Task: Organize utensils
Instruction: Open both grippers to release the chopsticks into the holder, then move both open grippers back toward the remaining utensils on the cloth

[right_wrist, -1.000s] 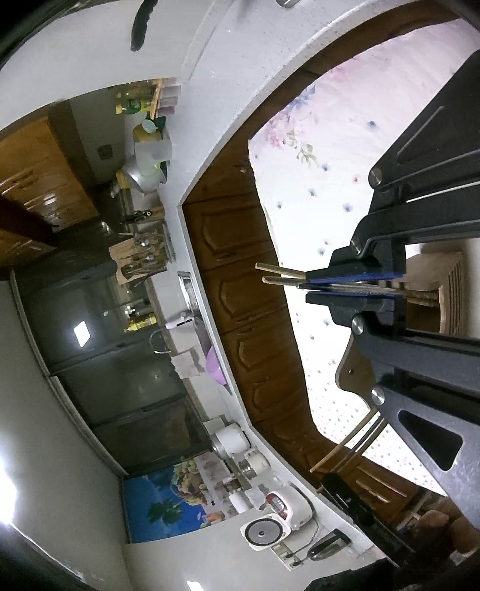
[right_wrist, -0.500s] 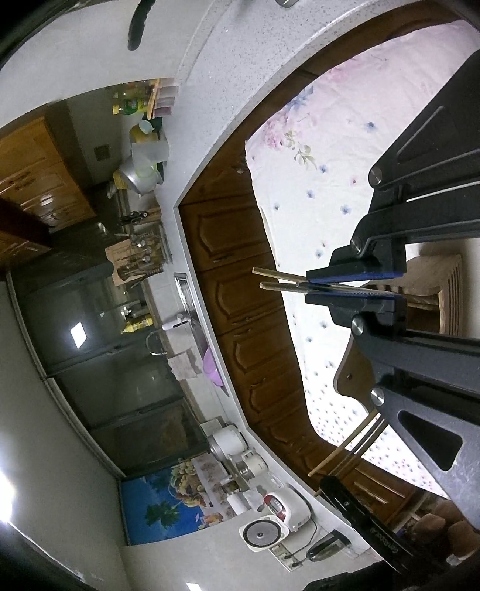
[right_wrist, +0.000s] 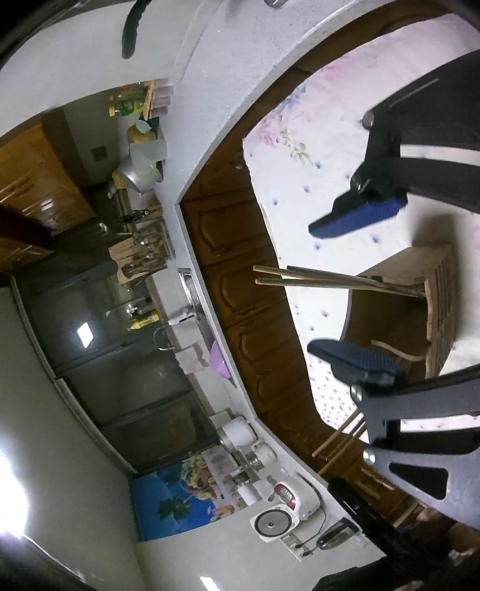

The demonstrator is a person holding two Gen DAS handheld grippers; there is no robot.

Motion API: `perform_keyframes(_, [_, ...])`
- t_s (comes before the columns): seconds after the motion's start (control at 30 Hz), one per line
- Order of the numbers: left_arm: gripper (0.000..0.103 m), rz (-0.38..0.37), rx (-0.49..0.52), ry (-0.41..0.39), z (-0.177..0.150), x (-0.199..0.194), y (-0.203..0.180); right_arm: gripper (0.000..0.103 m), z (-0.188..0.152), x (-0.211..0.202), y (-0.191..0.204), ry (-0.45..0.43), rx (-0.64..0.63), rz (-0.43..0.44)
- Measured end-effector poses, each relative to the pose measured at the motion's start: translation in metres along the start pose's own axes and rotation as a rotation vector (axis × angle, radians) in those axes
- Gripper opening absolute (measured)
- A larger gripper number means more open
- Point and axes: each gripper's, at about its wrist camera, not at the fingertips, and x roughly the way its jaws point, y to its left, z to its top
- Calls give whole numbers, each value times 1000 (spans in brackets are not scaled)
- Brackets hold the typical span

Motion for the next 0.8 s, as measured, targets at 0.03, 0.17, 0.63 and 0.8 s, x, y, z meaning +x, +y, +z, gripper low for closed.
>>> perform_keyframes(0.03, [74,3,-3,-1,-1,-3,2,67,-2,-4,1,-6,0,1])
perform_keyframes(0.17, [85,23,-7,15,-7,-18,9,80,-6,-16,3,-13,-3,15])
perform_keyframes(0.63, [92,67,12,75,-47,-90,37,93,-47,-80,23,-14,-44,49])
perform_keyframes(0.8, [92,92,-4,106,-63,-110,49,95,-61,-102,24,-8,-40,48])
